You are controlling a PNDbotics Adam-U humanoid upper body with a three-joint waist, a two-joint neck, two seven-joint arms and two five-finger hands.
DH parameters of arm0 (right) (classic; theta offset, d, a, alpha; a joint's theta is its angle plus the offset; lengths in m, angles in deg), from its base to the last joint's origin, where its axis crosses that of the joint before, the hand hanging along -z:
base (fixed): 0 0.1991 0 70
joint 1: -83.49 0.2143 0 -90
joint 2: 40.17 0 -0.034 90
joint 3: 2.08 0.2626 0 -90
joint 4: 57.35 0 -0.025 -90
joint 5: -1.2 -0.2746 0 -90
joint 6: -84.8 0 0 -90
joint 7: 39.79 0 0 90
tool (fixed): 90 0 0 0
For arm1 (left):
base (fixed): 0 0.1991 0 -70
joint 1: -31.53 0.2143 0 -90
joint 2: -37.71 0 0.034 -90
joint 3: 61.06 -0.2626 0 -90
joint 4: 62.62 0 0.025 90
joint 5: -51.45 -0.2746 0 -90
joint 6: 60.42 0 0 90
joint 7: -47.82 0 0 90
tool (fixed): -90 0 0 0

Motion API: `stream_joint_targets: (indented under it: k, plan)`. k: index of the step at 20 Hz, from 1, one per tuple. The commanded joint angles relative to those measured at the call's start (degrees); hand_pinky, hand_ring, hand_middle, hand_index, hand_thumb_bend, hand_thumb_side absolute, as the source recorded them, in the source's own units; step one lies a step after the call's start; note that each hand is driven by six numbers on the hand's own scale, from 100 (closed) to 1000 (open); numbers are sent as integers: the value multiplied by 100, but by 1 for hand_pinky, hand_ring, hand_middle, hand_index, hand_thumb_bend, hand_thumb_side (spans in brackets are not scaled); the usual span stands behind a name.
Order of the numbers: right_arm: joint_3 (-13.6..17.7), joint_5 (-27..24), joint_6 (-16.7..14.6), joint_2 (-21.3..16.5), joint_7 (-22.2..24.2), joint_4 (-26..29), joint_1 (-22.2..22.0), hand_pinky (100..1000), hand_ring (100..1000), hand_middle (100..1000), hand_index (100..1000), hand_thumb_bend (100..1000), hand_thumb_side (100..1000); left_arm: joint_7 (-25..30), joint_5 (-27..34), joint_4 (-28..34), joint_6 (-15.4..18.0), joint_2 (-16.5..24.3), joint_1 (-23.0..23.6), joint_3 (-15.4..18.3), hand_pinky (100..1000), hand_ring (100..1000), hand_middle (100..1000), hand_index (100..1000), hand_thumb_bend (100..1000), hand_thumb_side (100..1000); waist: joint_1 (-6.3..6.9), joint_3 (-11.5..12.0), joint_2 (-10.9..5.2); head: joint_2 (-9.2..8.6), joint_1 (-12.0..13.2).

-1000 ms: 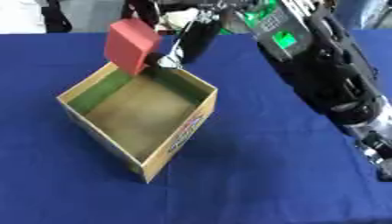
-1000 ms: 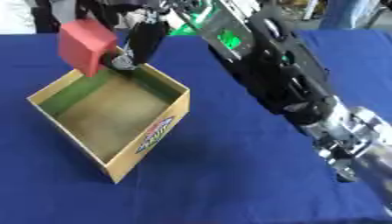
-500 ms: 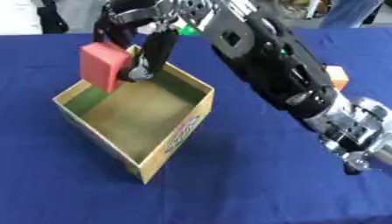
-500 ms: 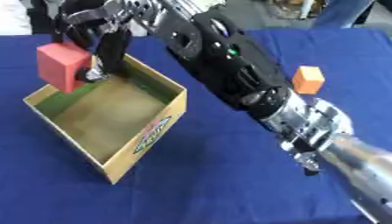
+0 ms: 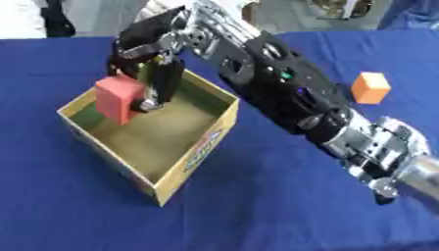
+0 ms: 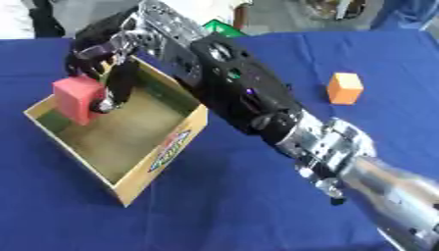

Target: Pick up objects on the table and place them in the box.

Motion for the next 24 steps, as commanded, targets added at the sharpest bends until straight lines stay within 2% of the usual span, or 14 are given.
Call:
stream_joint_targets:
  k: [1,3,9,11,13,16,20,24]
  plan:
    - [14,242,-114,46,-16,-100,56,666,719,614,738,238,503,13,9,83,3,59,-73,17,847,678,729,865,564,959,43,5,-58,-52,3]
    - [3,331,-182,75,-35,-156,23,670,731,630,753,253,514,11,10,83,2,56,-73,18,847,678,729,865,564,959,45,-1,-46,-58,12]
    - [-23,553,-356,82,-23,-227,-76,728,839,834,874,396,549,5,10,83,-4,52,-59,22,847,677,729,864,562,961,46,-21,-29,-57,39]
    - [0,578,-394,59,-5,-135,-87,752,867,869,904,430,566,3,9,83,-5,52,-56,24,847,677,729,864,562,960,48,-31,-32,-59,47]
    - [39,567,-405,17,-3,7,-97,759,871,869,909,427,585,0,6,83,-5,51,-51,28,847,677,729,864,562,960,50,-40,-36,-65,58]
    - [179,436,-341,-62,-94,283,-132,750,852,841,898,375,601,-5,2,83,-6,51,-44,33,847,677,729,864,562,961,53,-57,-39,-78,79]
    - [570,177,-141,-279,-364,772,-157,741,835,815,887,336,604,-20,-11,83,-8,57,-24,47,847,677,730,864,562,960,56,-90,-45,-86,124]
    - [980,-105,102,-729,-607,1236,-246,740,831,811,887,316,609,-45,-34,83,-5,77,6,70,847,677,730,864,562,960,48,-135,-55,-93,190]
